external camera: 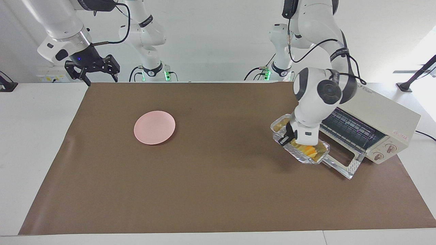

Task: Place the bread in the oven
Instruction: 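Carry the foil tray into the open oven with the left gripper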

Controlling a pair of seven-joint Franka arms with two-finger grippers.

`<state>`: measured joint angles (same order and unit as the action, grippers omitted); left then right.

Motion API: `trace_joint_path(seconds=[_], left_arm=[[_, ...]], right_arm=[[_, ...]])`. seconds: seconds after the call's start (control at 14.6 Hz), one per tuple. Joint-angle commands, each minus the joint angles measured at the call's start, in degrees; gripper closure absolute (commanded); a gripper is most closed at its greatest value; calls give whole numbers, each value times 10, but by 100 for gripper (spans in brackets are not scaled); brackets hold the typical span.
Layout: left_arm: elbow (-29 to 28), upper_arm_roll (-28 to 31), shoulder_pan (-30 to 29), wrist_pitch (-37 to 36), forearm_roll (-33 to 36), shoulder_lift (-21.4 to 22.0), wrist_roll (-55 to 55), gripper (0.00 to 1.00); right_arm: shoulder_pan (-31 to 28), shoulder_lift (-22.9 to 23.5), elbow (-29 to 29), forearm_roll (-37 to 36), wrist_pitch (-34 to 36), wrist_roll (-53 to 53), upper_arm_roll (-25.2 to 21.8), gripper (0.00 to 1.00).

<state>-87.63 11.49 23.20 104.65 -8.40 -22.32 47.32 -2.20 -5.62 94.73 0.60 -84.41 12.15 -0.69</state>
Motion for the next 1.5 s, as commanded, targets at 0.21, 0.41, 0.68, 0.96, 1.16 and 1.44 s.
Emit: trace_joint_path(seconds=[0.21, 0.41, 0.68, 0.96, 1.16, 1.44], left_arm=[[-7, 72, -1, -39, 3, 3, -1, 100], [-10, 80, -25, -58, 6, 3, -49, 100], [-12, 87, -40, -66, 35, 4, -73, 100], [-28, 106, -49, -66, 41, 11, -135, 100], [-65, 106, -54, -59, 44, 26, -144, 100], [-81, 106, -54, -63, 78, 33, -159, 100]], right_arm=[[-8, -3, 2, -4, -8, 8, 6, 0], [-9, -6, 7, -3, 4, 11, 6, 0], [-8, -6, 6, -3, 14, 12, 6, 0], [-8, -6, 6, -3, 14, 12, 6, 0], [-8, -6, 6, -3, 14, 12, 6, 0], [-8, -6, 6, -3, 14, 12, 6, 0]])
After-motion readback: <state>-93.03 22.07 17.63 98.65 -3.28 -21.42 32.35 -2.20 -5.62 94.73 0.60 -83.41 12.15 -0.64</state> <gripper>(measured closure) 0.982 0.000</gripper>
